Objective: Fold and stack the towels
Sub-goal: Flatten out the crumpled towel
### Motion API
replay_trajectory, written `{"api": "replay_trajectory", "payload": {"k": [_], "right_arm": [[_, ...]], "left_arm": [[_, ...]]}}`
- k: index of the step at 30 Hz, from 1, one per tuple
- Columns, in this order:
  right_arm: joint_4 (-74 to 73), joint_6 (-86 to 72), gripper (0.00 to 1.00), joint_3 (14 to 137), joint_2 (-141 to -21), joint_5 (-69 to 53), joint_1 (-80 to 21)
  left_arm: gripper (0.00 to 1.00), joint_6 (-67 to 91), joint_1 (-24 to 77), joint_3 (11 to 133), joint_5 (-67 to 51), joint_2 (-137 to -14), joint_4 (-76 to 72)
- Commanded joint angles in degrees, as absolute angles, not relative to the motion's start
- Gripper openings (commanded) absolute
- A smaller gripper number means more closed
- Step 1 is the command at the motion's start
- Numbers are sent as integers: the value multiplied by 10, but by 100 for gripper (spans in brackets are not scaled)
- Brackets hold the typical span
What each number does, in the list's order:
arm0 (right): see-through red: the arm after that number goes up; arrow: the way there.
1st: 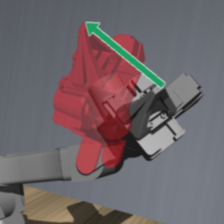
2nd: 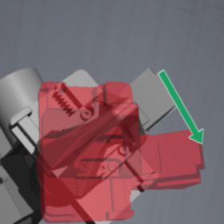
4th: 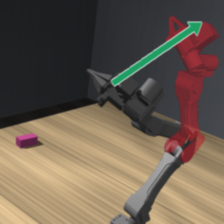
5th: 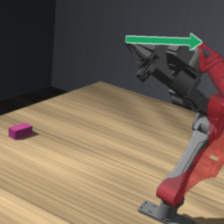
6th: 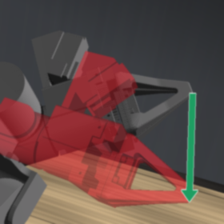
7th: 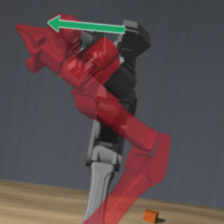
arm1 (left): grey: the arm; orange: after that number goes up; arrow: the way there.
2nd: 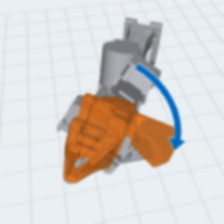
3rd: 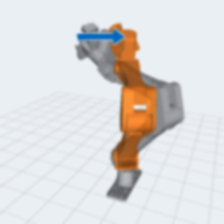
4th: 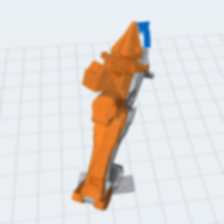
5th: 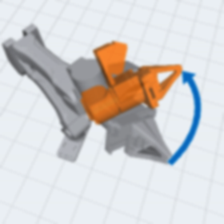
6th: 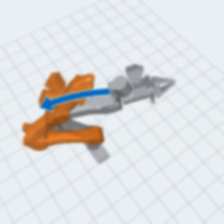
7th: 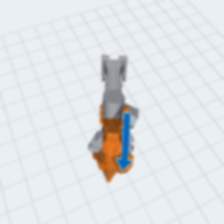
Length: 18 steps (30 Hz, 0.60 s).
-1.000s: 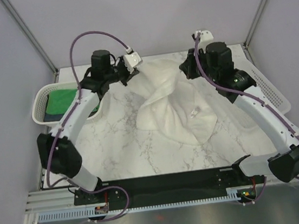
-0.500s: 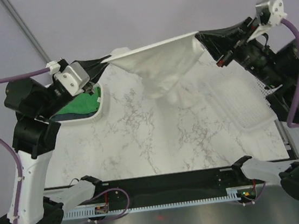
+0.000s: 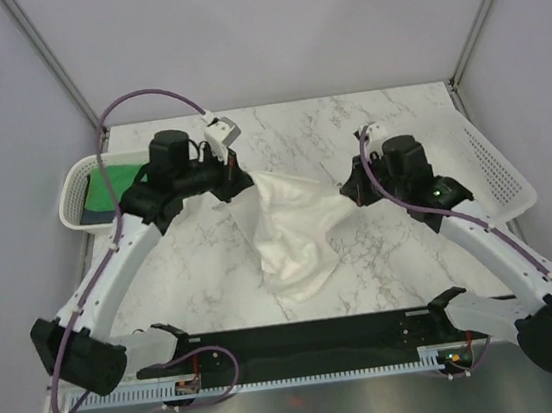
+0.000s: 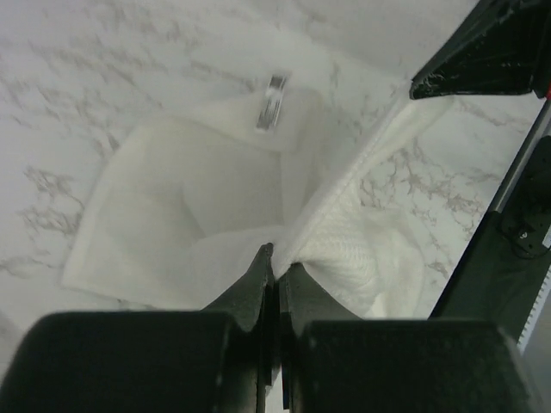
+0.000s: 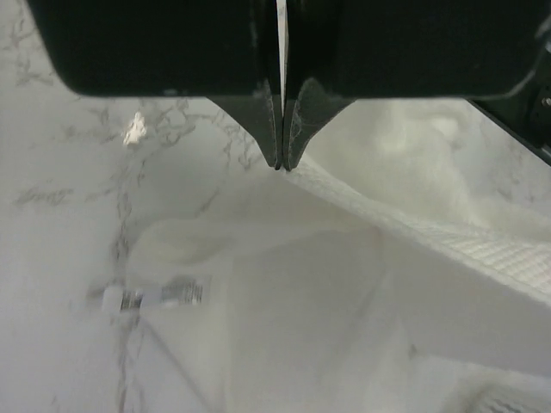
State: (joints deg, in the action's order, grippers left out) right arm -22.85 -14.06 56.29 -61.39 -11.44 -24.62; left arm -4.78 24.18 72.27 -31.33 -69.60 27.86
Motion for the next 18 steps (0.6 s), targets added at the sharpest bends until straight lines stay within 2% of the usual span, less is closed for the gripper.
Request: {"api": "replay_trajectory", "payload": {"k": [1, 7, 8, 9, 11, 13, 16, 18], "right_arm": [[-172, -175, 0, 510, -643, -99, -245], [-180, -169, 0, 531, -753, -4, -244], [-191, -170, 0, 540, -765, 23, -244], [-196, -168, 0, 547, -776, 37, -243], [-201, -164, 0, 566, -800, 61, -239], [-202, -163, 0, 574, -812, 70, -233], [-201, -156, 0, 581, -817, 76, -228], [-200, -151, 0, 584, -812, 75, -226]], "left_arm": [[2, 41, 244, 695, -244, -757, 282], [5, 44, 262, 747, -228, -945, 276], [12, 43, 262, 758, -244, -967, 276], [12, 43, 262, 768, -244, -987, 276], [32, 15, 261, 793, -258, -1033, 279], [39, -25, 258, 807, -244, -1049, 287], [45, -70, 244, 828, -249, -1069, 309], [46, -97, 231, 842, -260, -1078, 322]]}}
